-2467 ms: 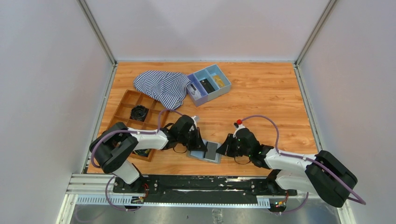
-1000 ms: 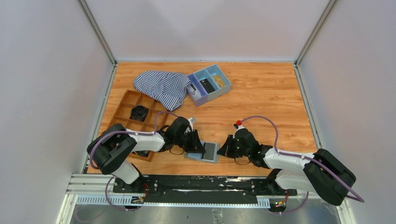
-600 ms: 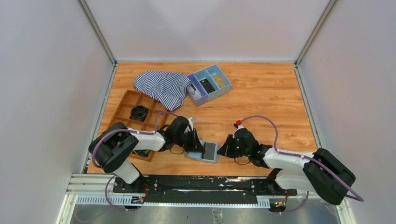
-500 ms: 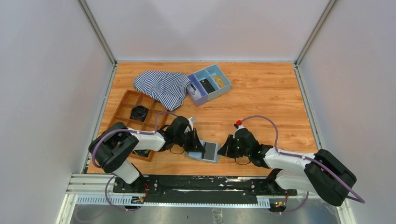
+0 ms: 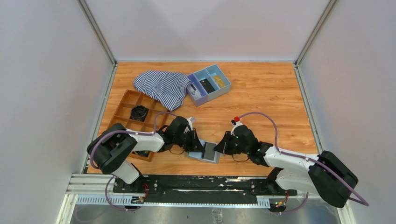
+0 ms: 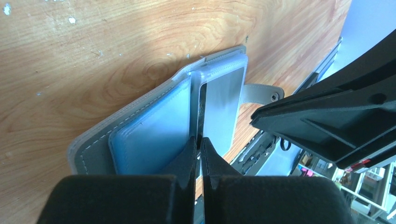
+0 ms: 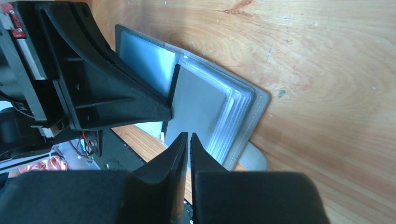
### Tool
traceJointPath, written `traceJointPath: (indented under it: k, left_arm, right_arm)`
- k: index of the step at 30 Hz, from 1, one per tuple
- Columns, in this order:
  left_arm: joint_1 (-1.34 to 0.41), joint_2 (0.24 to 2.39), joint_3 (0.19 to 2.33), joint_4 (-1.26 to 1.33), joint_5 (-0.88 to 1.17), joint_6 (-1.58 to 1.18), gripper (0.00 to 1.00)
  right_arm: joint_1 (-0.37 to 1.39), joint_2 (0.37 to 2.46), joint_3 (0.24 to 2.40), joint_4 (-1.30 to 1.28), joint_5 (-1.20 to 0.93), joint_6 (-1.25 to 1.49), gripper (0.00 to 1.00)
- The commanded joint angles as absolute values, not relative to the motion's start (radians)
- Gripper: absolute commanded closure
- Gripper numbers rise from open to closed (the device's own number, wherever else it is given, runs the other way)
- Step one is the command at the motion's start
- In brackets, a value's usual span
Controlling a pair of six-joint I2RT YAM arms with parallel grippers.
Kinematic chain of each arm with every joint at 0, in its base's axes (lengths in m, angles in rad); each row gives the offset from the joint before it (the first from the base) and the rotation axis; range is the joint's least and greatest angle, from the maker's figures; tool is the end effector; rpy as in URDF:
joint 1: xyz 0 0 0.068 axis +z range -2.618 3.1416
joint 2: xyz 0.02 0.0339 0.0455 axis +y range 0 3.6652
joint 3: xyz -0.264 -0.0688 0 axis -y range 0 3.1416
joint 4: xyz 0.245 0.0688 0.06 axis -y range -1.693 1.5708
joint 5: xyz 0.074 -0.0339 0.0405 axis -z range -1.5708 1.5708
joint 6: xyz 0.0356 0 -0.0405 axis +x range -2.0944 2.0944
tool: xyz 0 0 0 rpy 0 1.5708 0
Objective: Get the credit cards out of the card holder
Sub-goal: Remove the credit card from the card holder.
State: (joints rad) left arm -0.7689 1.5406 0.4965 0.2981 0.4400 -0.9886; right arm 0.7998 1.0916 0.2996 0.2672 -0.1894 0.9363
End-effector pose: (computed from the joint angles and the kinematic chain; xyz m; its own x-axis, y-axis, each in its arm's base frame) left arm 0.1799 -0.1952 0.1237 -0.9815 -0.1019 -0.1624 0.0621 0.6321 -0.7724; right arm 0.1397 0.1534 0.1609 -0.8657 0.2441 -0.4370 -0.2037 0.6258 0.7529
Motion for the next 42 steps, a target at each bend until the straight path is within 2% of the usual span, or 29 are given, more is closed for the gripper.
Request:
traceJointPath:
  k: [1,14,22,42]
  left_arm:
    - [-0.765,1.514,0.486,0.311,0.425,-0.99,1.0]
    - [-0.763,1.501,0.478,0.313,0.433,-0.977,1.0]
    - [-0.75,1.479,0.443,0.316,0.431,-0.98,1.0]
    - [-0.714,1.411,0.387,0.318,0.449,-0.978,1.0]
  right_arm:
    - [0.825,1.157,0.327,0.316,-0.202,0.917,0.91]
    - [0.825,1.193,0.208,0.287,-0.092,1.009,0.92]
    - [0.825,1.142,0.201,0.24,-0.068,0.997,0.92]
    - [0.822,1.168,0.181,0.19,-0.037,1.01,0.92]
